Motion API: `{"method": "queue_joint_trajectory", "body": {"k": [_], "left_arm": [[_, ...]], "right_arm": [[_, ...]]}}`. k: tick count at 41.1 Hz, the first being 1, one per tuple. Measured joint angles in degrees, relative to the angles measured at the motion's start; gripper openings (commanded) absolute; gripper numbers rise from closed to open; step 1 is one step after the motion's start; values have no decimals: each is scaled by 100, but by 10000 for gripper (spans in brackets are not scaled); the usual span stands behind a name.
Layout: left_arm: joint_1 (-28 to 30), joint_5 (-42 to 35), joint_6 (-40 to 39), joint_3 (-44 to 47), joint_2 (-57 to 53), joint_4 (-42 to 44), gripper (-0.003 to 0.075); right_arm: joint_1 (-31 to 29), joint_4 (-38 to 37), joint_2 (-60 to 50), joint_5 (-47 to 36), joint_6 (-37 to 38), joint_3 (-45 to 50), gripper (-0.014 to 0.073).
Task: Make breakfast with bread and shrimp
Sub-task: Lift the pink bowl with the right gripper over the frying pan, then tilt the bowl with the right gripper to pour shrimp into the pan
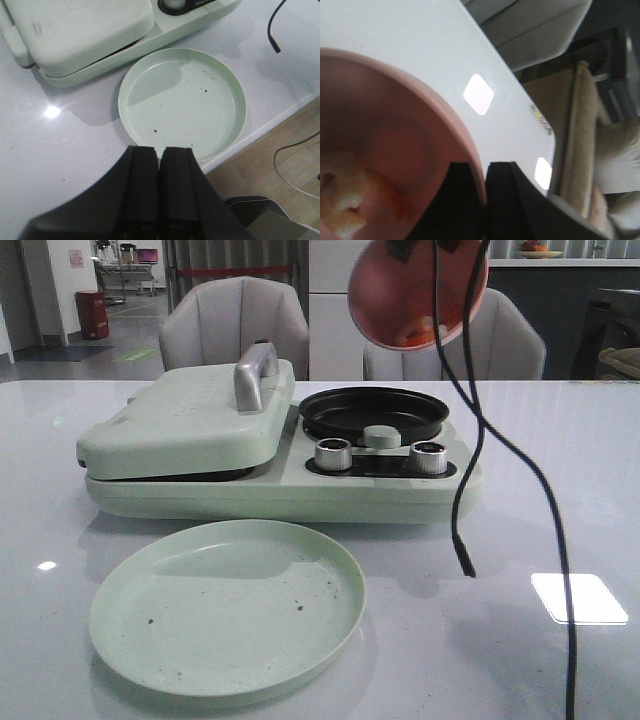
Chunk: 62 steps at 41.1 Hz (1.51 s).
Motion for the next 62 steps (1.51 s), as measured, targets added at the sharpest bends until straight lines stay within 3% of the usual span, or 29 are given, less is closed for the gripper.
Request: {"method": "queue_joint_trajectory", "body": {"k": [11,29,62], "left_arm": [[0,3,0,0,0,0,99],[0,185,0,0,0,0,99],[0,221,0,0,0,0,99]], "right_arm": [[370,-2040,521,400,967,-3,43],[725,-3742,711,722,1669,-12,43],[840,-4002,736,1058,1799,-100,43]]}}
